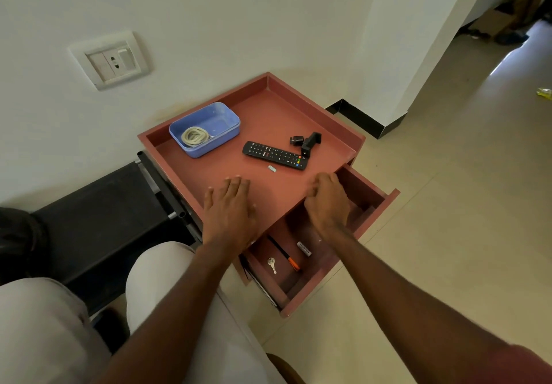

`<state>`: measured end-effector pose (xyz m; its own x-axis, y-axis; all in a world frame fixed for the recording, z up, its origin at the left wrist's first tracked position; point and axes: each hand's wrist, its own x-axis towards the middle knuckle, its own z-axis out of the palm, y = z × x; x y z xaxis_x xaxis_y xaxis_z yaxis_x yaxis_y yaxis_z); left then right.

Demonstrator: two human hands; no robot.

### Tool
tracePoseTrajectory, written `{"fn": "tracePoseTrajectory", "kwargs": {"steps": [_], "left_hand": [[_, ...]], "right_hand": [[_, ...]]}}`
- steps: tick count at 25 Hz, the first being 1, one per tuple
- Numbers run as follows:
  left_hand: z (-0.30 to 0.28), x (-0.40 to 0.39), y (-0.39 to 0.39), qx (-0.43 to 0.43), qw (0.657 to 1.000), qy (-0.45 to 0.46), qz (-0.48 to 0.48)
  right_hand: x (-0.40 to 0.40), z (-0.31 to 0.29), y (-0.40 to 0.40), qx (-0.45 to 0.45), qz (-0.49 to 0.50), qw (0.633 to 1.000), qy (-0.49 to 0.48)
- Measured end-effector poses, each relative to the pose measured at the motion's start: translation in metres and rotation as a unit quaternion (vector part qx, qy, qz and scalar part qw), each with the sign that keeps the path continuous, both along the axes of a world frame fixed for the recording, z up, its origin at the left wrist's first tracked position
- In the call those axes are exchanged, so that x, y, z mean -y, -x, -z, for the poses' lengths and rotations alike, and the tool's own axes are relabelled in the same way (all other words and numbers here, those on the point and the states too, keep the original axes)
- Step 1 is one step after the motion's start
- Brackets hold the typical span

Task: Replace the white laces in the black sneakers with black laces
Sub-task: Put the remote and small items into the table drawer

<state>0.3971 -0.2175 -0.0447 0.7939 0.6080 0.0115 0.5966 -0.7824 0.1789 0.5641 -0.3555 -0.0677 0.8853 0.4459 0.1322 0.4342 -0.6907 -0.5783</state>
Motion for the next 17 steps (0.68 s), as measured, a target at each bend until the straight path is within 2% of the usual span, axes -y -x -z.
{"fn": "tracePoseTrajectory", "kwargs": {"steps": [2, 5, 10, 13, 17], "left_hand": [[0.005, -0.004, 0.002, -0.039, 0.999, -0.002, -0.001], [0.007, -0.003, 0.001, -0.051, 0.999, 0.007, -0.011], [0.004, -0.003, 0.002, -0.046, 0.999, 0.0, -0.025], [0.003, -0.002, 0.002, -0.043, 0.999, 0.003, -0.022], [0.005, -0.005, 0.003, -0.05, 0.998, 0.012, -0.021]], "right_hand": [[-0.023, -0.011, -0.012, 0.057, -0.095, 0.994, 0.016], [-0.066, -0.021, -0.03, 0.094, -0.177, 0.973, 0.112], [-0.102, -0.016, -0.043, 0.093, -0.168, 0.963, 0.188], [-0.104, -0.017, -0.048, 0.075, -0.158, 0.973, 0.149], [-0.092, -0.02, -0.044, 0.026, -0.108, 0.993, 0.025]]}}
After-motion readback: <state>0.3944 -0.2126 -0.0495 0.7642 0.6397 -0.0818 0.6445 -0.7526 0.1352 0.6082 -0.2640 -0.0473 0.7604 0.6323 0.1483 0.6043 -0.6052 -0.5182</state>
